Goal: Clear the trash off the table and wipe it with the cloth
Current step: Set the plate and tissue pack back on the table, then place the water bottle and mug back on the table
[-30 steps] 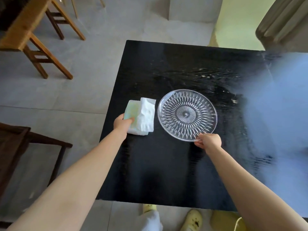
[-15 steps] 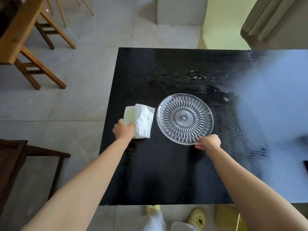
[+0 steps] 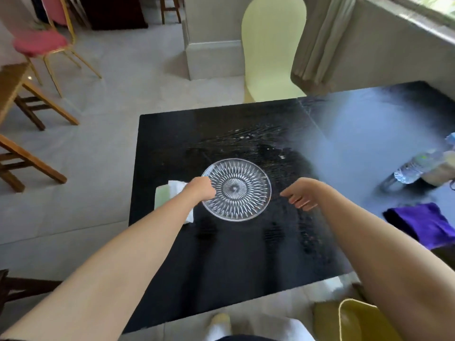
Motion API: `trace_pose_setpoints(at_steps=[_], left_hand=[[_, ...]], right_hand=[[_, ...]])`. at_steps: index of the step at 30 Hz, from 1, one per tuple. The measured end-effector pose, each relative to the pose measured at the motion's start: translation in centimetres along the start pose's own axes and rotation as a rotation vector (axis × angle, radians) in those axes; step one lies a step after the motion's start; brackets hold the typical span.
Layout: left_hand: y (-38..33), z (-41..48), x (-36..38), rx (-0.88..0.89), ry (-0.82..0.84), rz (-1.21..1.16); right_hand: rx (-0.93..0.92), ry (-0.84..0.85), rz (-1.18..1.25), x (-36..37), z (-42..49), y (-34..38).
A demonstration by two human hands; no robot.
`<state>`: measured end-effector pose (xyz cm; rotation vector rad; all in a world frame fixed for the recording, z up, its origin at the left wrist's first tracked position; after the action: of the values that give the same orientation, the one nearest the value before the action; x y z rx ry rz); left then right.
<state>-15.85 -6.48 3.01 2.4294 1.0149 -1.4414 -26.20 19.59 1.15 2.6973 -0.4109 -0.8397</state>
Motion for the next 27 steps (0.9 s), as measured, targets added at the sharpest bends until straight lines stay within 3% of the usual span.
trace_pose_setpoints(at_steps=[3, 13, 21, 27], left_hand=[[-6.1, -0.6, -0.1, 0.122, 0.146, 0.163], [-27.1, -2.7, 1.2, 0.346, 0.428, 0.090], [-43.6, -3.9, 5.2, 0.476, 0.505, 0.238], [-54.0, -1.9, 9.6, 0.527, 0.472, 0.355]], right_hand=[[-0.005, 0.008, -0.054, -3.5, -2.2, -1.6], [-0.053, -0.016, 0.085, -17.0, -6.8, -12.8], [0.047, -0.073, 0.066, -27.0, -5.2, -24.4], [0.105, -0.172, 0.132, -32.9, -2.2, -33.7]])
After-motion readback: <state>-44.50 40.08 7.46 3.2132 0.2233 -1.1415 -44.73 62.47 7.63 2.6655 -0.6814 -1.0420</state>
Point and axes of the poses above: each hand's wrist, its own z-axis towards the middle knuckle, its own x-axis out of the palm, y = z × x, the point moved 7 cm from there along z, towards the middle knuckle, and after that the axes turned 5 degrees about -x, right-handed, at the moved point
